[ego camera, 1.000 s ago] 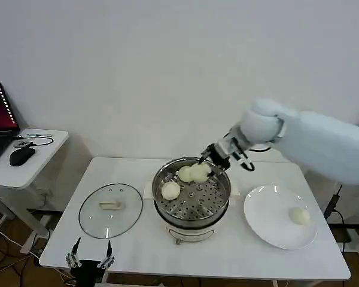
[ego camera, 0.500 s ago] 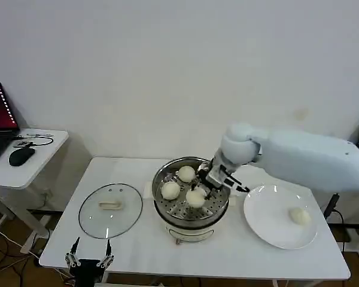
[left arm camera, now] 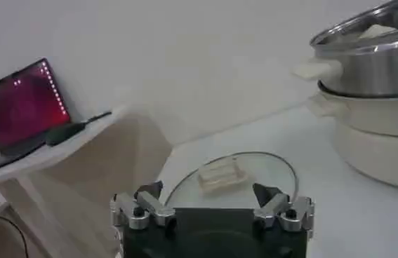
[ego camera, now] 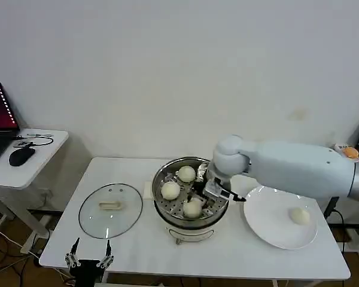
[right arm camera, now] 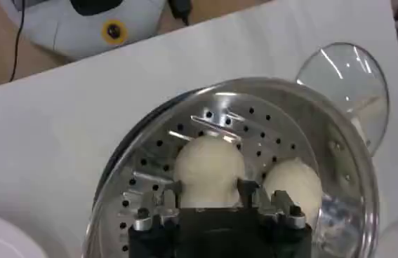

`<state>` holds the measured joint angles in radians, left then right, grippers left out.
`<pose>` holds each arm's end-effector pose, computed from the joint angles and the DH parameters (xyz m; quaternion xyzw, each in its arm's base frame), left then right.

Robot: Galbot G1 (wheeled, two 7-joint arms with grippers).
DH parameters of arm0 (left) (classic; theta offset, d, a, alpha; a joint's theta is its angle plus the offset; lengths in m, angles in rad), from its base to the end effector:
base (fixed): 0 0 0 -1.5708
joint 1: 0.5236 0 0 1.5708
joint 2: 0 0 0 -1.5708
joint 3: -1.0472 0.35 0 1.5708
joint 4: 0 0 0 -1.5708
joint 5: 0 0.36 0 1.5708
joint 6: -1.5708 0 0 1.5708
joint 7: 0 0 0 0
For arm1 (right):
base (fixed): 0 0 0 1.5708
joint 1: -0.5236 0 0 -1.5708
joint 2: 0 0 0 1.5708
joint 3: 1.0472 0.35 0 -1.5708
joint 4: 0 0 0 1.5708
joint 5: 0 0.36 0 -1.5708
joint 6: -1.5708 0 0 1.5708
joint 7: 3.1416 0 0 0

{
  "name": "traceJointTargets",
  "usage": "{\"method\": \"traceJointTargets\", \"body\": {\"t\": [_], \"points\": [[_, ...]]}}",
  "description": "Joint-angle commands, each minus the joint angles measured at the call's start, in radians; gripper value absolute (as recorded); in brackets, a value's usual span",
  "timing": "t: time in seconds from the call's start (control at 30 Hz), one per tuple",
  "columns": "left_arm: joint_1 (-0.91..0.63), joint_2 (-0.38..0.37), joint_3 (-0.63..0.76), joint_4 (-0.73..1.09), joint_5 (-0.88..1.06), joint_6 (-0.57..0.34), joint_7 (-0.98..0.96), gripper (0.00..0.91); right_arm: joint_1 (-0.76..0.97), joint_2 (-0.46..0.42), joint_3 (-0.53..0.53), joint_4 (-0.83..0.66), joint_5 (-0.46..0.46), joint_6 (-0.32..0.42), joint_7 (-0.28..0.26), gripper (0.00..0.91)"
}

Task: Take steamed baozi put them in steamer then cover it.

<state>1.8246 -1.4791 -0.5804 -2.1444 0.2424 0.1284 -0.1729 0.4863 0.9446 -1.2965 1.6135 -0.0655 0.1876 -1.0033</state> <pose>0.1083 0.0313 -0.3204 0.0765 -0.9684 -0.1873 0.1458 0.4718 0.0863 -0.1064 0.6754 -0.2411 0.6963 0.0308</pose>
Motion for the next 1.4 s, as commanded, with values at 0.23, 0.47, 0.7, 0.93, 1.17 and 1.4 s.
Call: {"method": "traceJointTargets", "body": {"t": [0.23, 0.47, 0.7, 0.93, 1.17, 1.4], "points": [[-0.008, 0.002, 0.006, 0.008, 0.000, 0.000, -0.001, 0.907, 0.015, -0.007, 0.012, -0.011, -0.023, 0.047, 0.015, 0.907], [-0.026, 0.017, 0.013, 0.018, -0.004, 0.002, 0.002, 0.907, 0.081, -0.082, 0.093, -0.066, 0.049, -0.040, 0.014, 0.907], [-0.045, 0.050, 0.026, 0.017, -0.019, 0.006, 0.006, 0.907, 0.160, -0.252, 0.082, -0.168, 0.069, -0.252, -0.042, 0.907], [-0.072, 0.068, 0.052, 0.023, -0.024, 0.006, 0.008, 0.907, 0.111, -0.495, 0.075, -0.081, 0.064, -0.339, -0.069, 0.907], [-0.084, 0.081, 0.077, 0.029, -0.019, 0.010, 0.015, 0.907, -0.258, -0.658, 0.350, -0.096, -0.020, -0.342, -0.044, 0.907], [-0.090, 0.081, 0.091, 0.050, -0.012, 0.008, 0.015, 0.907, -0.504, -0.674, 0.515, -0.183, -0.104, -0.320, -0.024, 0.907]]}}
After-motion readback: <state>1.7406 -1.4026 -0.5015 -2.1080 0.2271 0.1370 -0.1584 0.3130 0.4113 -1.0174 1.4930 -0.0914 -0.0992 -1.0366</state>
